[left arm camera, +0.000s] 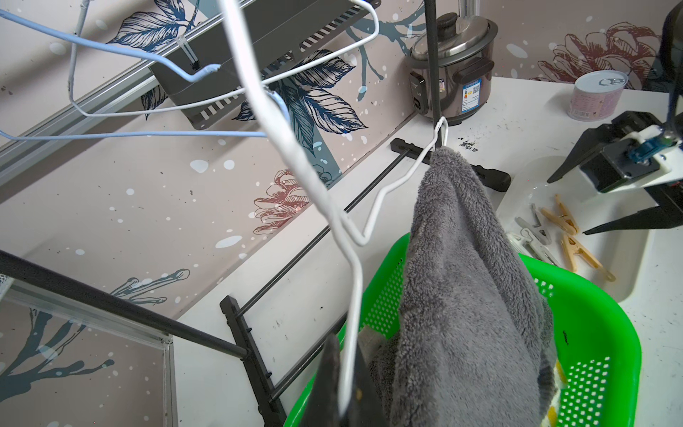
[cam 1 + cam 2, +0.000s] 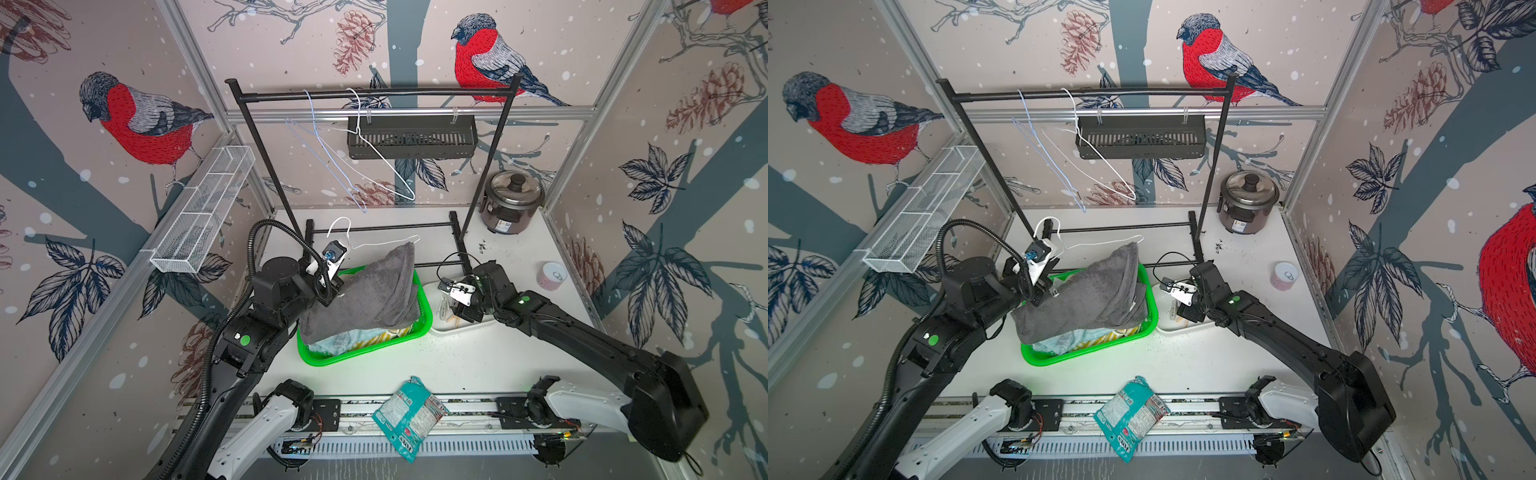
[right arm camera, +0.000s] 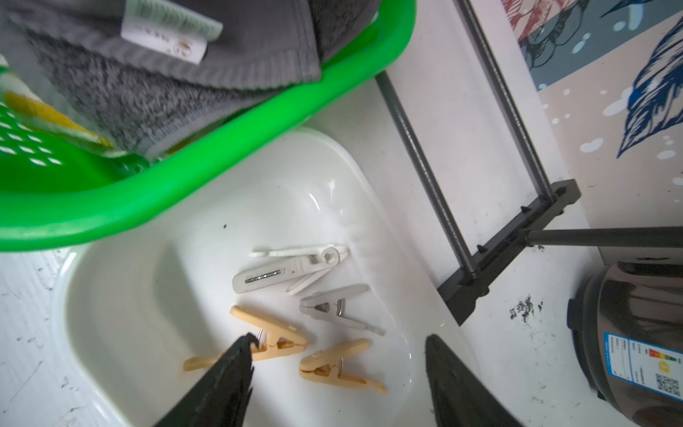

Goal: Remove the clothespins securing towels to the hanger
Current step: Place the clothespin in the storage box, then remove the clothespin from the hanger.

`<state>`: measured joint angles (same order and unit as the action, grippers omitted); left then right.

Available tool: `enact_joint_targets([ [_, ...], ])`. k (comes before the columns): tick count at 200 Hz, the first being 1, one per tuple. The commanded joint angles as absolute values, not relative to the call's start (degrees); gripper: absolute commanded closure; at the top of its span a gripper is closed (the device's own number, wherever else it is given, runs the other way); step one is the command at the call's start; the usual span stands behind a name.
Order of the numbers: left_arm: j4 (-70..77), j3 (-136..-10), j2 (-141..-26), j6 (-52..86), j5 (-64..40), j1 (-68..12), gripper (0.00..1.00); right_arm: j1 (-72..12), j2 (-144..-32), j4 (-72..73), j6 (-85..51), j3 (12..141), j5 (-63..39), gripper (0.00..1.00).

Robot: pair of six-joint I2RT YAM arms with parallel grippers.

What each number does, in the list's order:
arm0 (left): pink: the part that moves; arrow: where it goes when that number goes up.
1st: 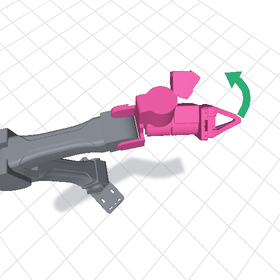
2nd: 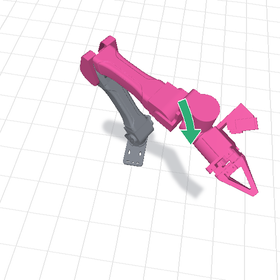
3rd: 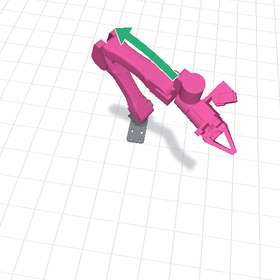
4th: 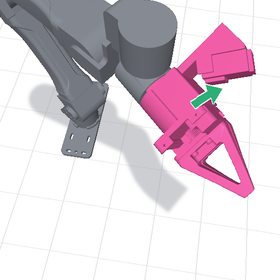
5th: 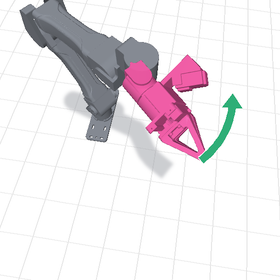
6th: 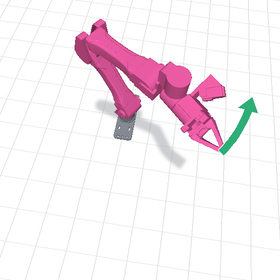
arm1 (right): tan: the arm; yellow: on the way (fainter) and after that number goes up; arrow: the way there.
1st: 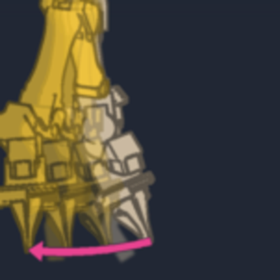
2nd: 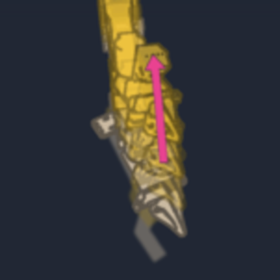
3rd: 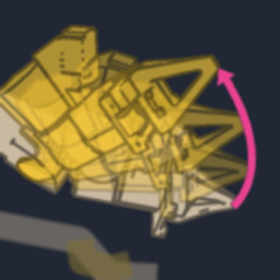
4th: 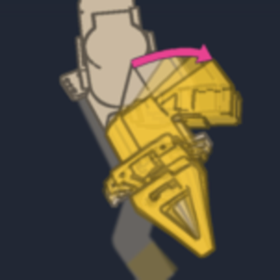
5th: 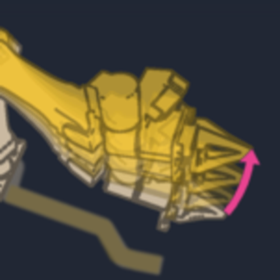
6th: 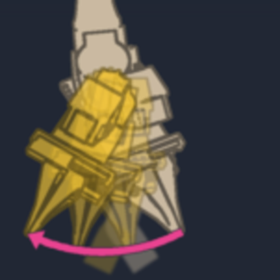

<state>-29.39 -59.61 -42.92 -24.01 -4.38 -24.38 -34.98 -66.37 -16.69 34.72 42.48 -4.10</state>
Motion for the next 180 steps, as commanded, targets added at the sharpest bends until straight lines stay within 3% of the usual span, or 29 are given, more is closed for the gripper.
enact_joint_targets([
  [1, -27.46, -60.42, -43.06, -24.11, -6.26, -24.13, 1.00, -34.89, -63.48, -14.14, 34.10, 42.58, -6.71, 0.26],
  [95, -29.64, -62.14, -44.90, -20.82, -14.10, -22.32, 1.00, -38.40, -52.83, -6.60, 34.62, 47.08, -17.37, 0.19],
  [180, -26.59, -60.00, -45.53, -18.28, -20.09, -21.97, 1.00, -53.65, -65.72, -1.58, 42.40, 58.05, -22.43, 0.13],
])
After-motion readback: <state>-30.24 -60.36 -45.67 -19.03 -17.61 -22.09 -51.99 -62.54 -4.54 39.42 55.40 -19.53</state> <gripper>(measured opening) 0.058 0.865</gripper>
